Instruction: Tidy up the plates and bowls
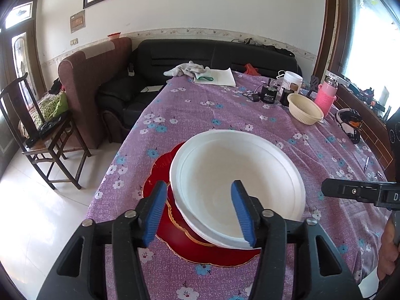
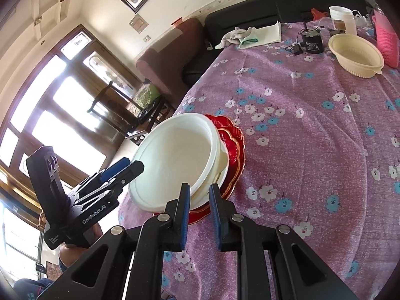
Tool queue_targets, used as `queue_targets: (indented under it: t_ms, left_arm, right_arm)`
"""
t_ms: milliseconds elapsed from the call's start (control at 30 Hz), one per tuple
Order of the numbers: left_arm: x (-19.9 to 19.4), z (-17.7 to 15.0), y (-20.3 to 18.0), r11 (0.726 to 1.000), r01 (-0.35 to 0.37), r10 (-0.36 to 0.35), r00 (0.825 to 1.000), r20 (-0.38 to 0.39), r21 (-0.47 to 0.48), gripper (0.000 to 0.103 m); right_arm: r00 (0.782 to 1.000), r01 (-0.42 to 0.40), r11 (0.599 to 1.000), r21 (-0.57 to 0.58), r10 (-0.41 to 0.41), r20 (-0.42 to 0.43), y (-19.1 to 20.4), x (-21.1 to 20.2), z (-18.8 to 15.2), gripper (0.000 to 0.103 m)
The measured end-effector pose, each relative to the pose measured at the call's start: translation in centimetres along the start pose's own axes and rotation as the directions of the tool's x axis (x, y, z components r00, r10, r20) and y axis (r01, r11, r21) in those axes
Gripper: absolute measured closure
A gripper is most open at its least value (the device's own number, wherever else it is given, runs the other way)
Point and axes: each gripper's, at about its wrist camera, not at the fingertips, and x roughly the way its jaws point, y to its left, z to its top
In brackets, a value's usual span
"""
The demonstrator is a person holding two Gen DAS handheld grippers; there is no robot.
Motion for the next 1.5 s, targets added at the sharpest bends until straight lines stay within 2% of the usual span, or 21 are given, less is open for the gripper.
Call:
queue_targets:
  t_ms: [333, 433, 533, 667, 767, 867, 967, 1033, 1133, 1200, 1333, 1400, 1500]
  left_arm:
    - [-1.5, 0.9, -2.7, 0.999, 0.023, -0.025, 0.999, 0.028, 0.048, 0.048]
    - [-2.1, 1.3, -5.3, 0.994, 0.062, -0.066, 0.997, 0.037, 0.093, 0.046]
    - [-1.7, 1.2, -8.6, 0.983, 0.118, -0.122, 0.992, 0.022, 0.141, 0.04]
    - [0.6, -0.7, -14.7, 0.946, 0.243, -0.232, 0.97, -0.076, 0.215, 0.039]
    - [3.3, -2.7, -19.5, 0.906, 0.328, -0.291, 0.941, -0.17, 0.267, 0.039]
    - [6.4, -3.8, -22.7, 0.886, 0.362, -0.299, 0.923, -0.242, 0.29, 0.04]
    - [9.1, -3.9, -24.1, 0.9, 0.328, -0.256, 0.931, -0.262, 0.287, 0.04]
    - [10.5, -3.6, -24.2, 0.91, 0.321, -0.256, 0.933, -0.255, 0.261, 0.04]
    - [11.8, -4.0, -24.0, 0.93, 0.232, -0.177, 0.962, -0.206, 0.284, 0.04]
    - [12.5, -3.8, -23.6, 0.932, 0.25, -0.186, 0.952, -0.244, 0.263, 0.04]
    - [12.7, -3.6, -23.1, 0.932, 0.284, -0.228, 0.942, -0.247, 0.225, 0.038]
    - [12.7, -3.7, -23.2, 0.93, 0.286, -0.229, 0.941, -0.249, 0.229, 0.035]
    - [12.8, -3.7, -23.2, 0.925, 0.307, -0.248, 0.935, -0.255, 0.223, 0.031]
  right_arm:
    - [0.998, 0.023, 0.998, 0.053, -0.026, 0.05, -3.0, -2.6, -0.3, 0.082]
    - [0.997, 0.034, 0.996, 0.081, -0.04, 0.072, -4.6, -3.8, -0.2, 0.08]
    - [0.993, 0.055, 0.992, 0.114, -0.067, 0.098, -6.4, -5.2, 0.1, 0.079]
    - [0.98, 0.106, 0.979, 0.177, -0.134, 0.151, -9.5, -7.8, 1.0, 0.077]
    - [0.96, 0.158, 0.96, 0.231, -0.204, 0.19, -12.1, -9.9, 2.2, 0.073]
    - [0.943, 0.202, 0.935, 0.292, -0.266, 0.198, -15.2, -11.3, 4.0, 0.069]
    - [0.933, 0.23, 0.909, 0.348, -0.308, 0.188, -18.4, -11.8, 5.9, 0.068]
    - [0.931, 0.23, 0.894, 0.383, -0.317, 0.181, -20.5, -11.5, 7.2, 0.068]
    - [0.92, 0.258, 0.869, 0.423, -0.355, 0.168, -23.0, -10.6, 9.0, 0.068]
    - [0.919, 0.251, 0.86, 0.444, -0.356, 0.17, -24.3, -10.0, 10.2, 0.068]
    - [0.918, 0.224, 0.853, 0.472, -0.347, 0.191, -25.8, -8.4, 12.7, 0.066]
    - [0.911, 0.241, 0.849, 0.47, -0.365, 0.192, -26.2, -7.5, 13.8, 0.059]
    - [0.902, 0.249, 0.83, 0.5, -0.387, 0.194, -27.7, -6.4, 14.7, 0.058]
